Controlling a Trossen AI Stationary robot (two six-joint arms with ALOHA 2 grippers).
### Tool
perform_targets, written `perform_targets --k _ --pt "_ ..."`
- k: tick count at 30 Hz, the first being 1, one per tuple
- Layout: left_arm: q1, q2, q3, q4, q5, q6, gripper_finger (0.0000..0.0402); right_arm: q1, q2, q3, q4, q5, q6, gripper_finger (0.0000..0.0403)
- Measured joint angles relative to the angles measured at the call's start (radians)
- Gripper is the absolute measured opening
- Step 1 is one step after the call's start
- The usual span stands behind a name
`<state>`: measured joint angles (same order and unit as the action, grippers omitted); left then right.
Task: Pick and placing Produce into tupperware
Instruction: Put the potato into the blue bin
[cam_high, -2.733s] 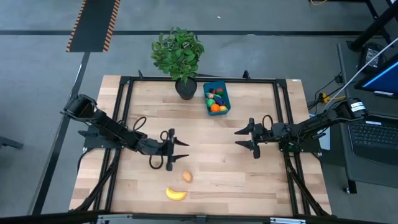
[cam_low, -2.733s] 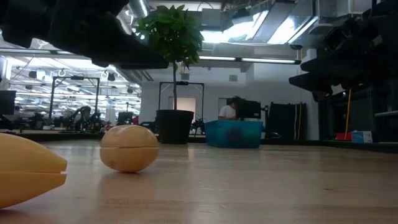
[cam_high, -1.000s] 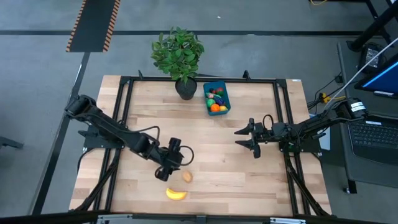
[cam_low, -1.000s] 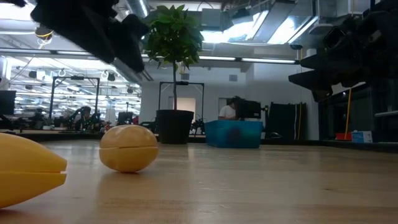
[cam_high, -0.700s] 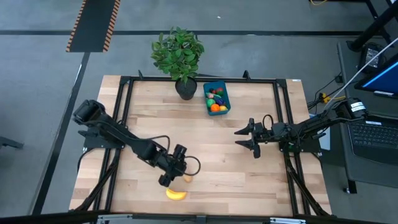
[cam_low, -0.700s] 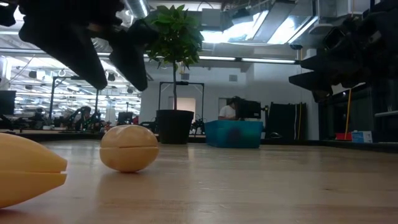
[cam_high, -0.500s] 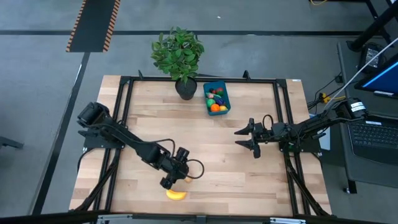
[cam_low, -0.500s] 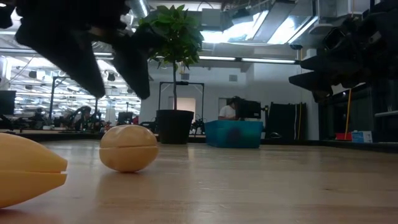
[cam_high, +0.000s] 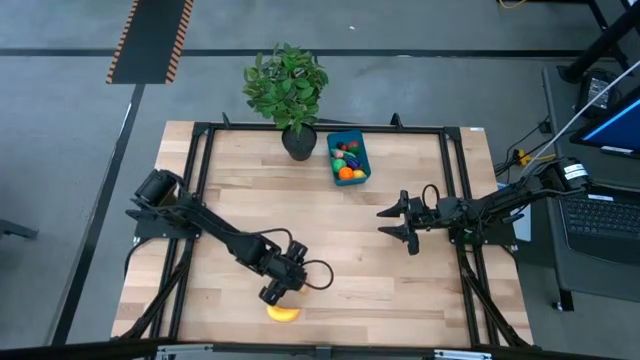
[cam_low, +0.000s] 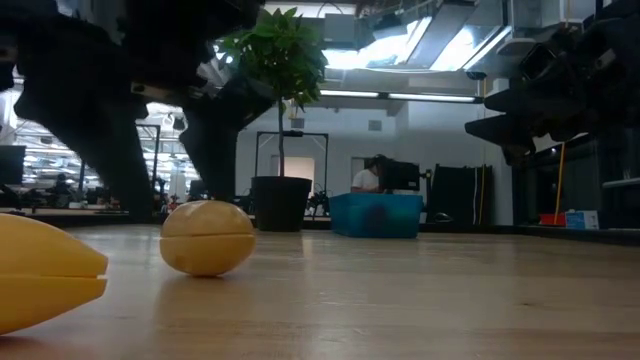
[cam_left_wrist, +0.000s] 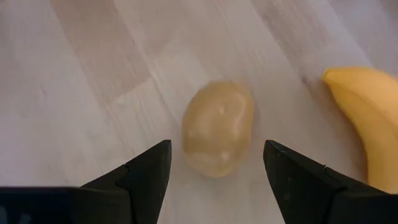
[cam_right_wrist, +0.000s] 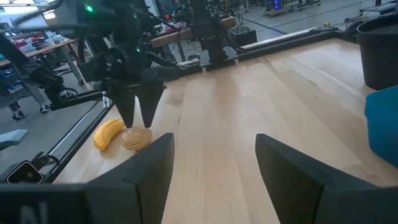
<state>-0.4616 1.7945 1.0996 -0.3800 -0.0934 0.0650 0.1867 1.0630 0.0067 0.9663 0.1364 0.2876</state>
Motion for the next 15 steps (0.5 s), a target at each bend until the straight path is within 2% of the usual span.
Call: perform_targets --k 10,15 --pt "0.024 0.014 -0.001 0.035 0.015 0.067 0.0247 0.000 0.000 0.000 0.000 0.000 0.000 0.0227" --pt "0.032 0.058 0.000 0.049 0.071 0.074 0.0247 0.000 0.000 0.000 0.000 0.000 0.000 0.0227"
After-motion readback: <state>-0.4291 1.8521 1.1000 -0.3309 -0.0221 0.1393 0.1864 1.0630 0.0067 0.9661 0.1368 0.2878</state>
